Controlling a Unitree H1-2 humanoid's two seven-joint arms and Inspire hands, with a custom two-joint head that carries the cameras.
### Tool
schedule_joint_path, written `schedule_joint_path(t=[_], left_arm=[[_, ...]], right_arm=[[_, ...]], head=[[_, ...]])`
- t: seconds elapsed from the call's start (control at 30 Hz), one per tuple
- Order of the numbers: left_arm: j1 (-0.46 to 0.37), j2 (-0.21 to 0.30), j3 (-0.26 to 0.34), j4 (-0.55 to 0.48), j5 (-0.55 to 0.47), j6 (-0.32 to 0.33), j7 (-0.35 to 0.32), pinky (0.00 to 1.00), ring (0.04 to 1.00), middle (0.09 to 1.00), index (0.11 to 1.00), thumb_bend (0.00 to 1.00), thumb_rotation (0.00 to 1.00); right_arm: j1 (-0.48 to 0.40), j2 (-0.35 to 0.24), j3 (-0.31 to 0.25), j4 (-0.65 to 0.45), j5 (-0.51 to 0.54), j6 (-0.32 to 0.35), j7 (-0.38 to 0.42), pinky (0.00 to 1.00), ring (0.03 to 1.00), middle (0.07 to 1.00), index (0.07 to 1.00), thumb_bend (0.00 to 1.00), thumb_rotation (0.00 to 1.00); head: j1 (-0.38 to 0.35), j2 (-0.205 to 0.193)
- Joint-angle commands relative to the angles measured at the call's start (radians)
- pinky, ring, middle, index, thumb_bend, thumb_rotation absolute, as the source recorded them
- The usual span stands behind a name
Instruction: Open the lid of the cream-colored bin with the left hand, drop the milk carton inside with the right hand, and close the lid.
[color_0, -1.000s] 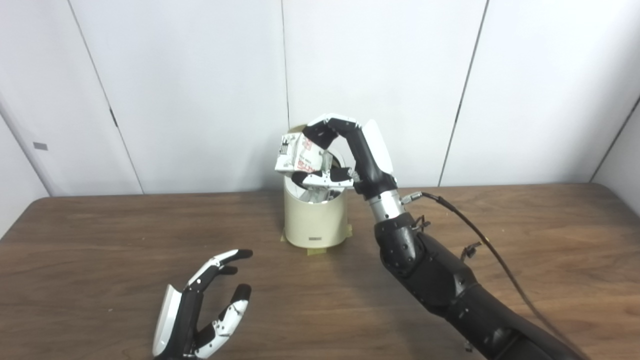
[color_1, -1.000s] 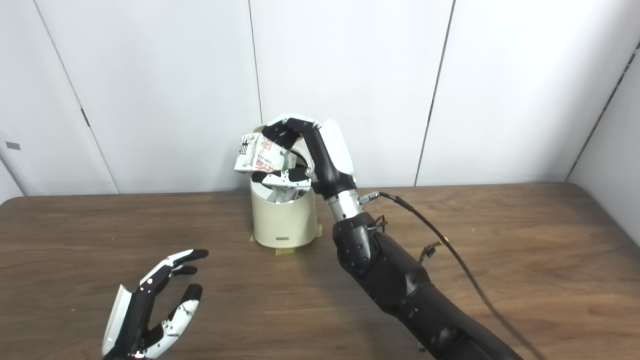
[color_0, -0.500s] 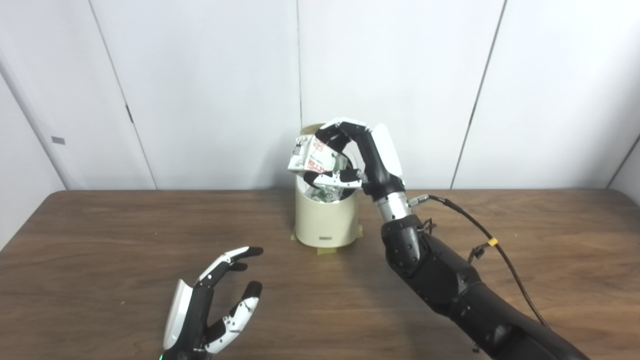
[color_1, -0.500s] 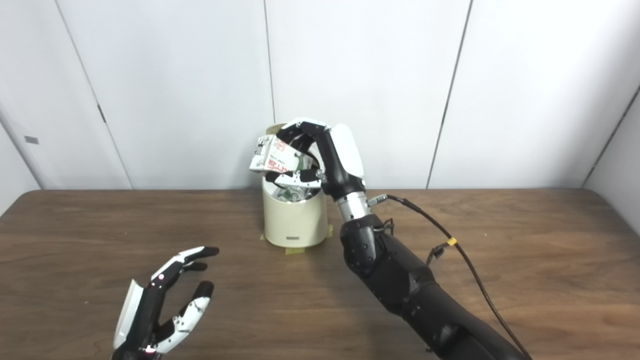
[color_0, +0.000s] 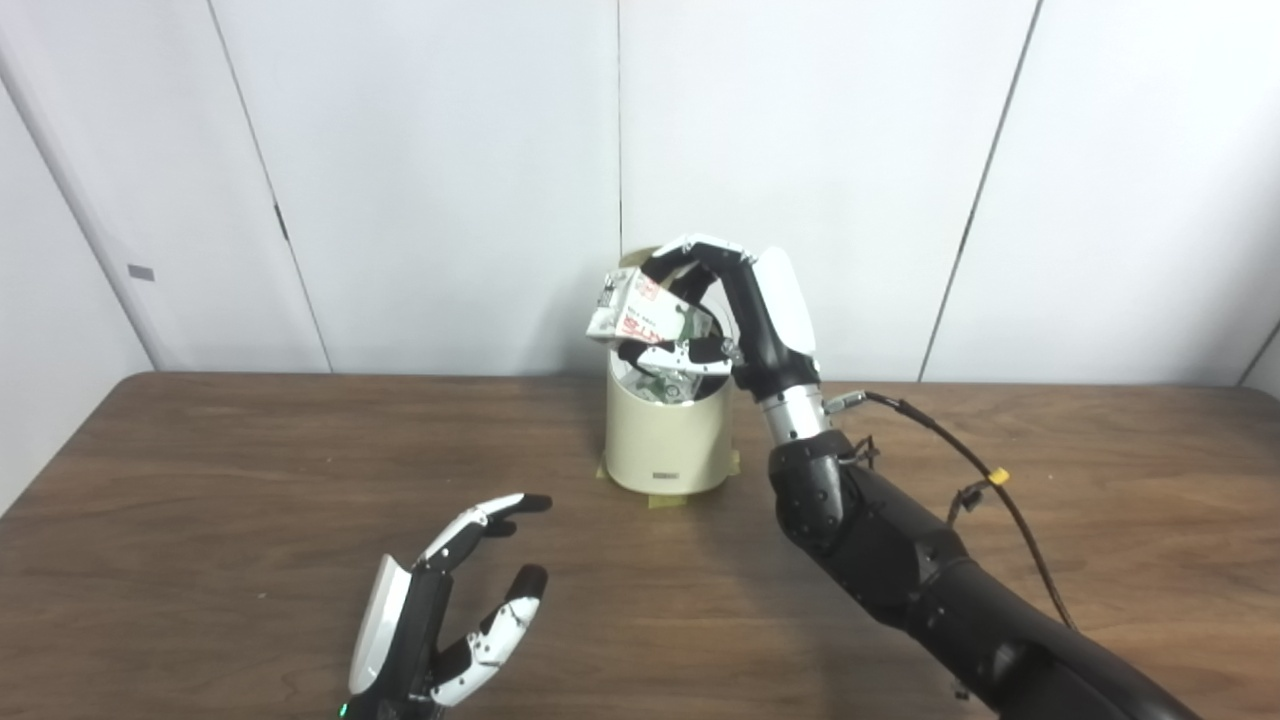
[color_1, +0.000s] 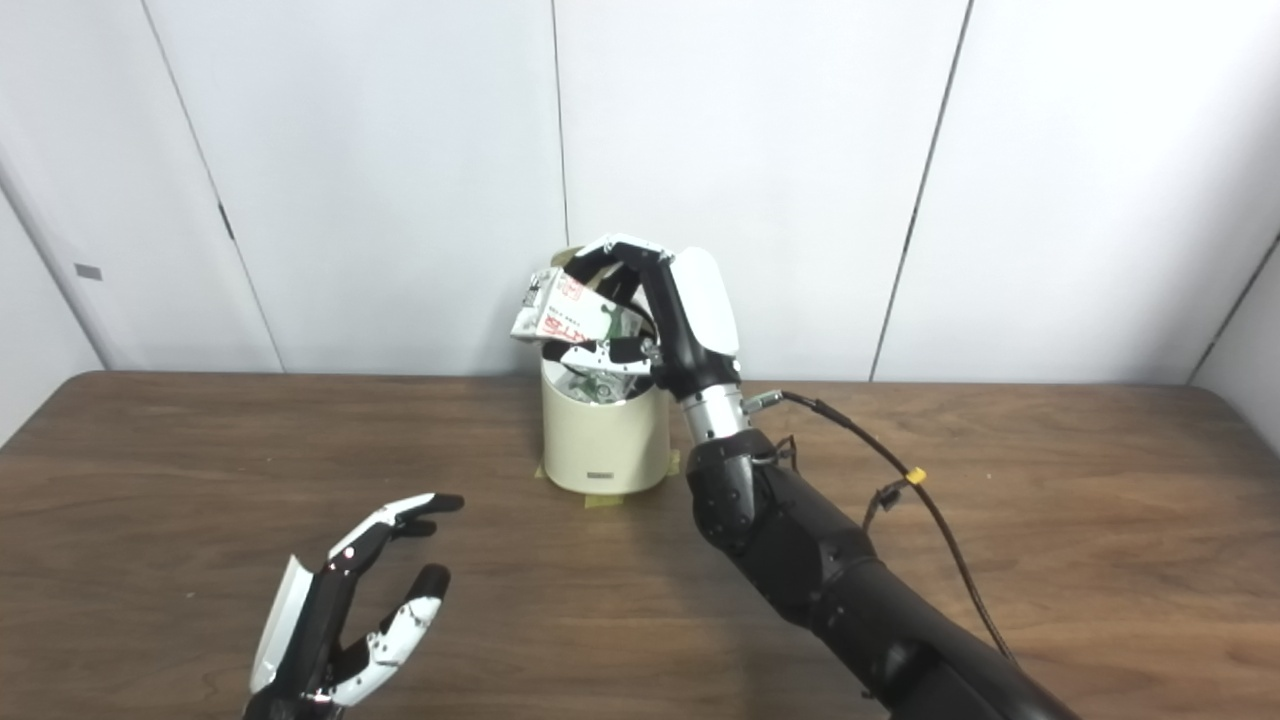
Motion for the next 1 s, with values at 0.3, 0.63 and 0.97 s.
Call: schedule_joint_path(t=[0.3,0.63,0.97], left_arm=[[0.051,-0.044,-0.016,0.01,0.02,-0.01,0.019,0.74,0.799,0.77,0.751,0.45,0.67],[0.053,-0.047,-0.014,0.011,0.017,-0.015,0.026,0.74,0.802,0.768,0.744,0.45,0.67],[0.052,-0.05,-0.013,0.011,0.023,-0.007,0.028,0.73,0.801,0.767,0.742,0.44,0.66]], right_arm=[[-0.103,-0.026,0.053,0.023,-0.035,-0.024,-0.077,0.39,0.435,0.505,0.483,0.52,0.0],[-0.132,-0.035,0.106,0.022,-0.053,-0.024,-0.108,0.4,0.447,0.494,0.481,0.52,0.0],[-0.149,-0.036,0.117,0.037,-0.061,-0.024,-0.14,0.41,0.45,0.493,0.48,0.52,0.0]], head=[[0.005,0.001],[0.006,0.003],[0.0,0.001]])
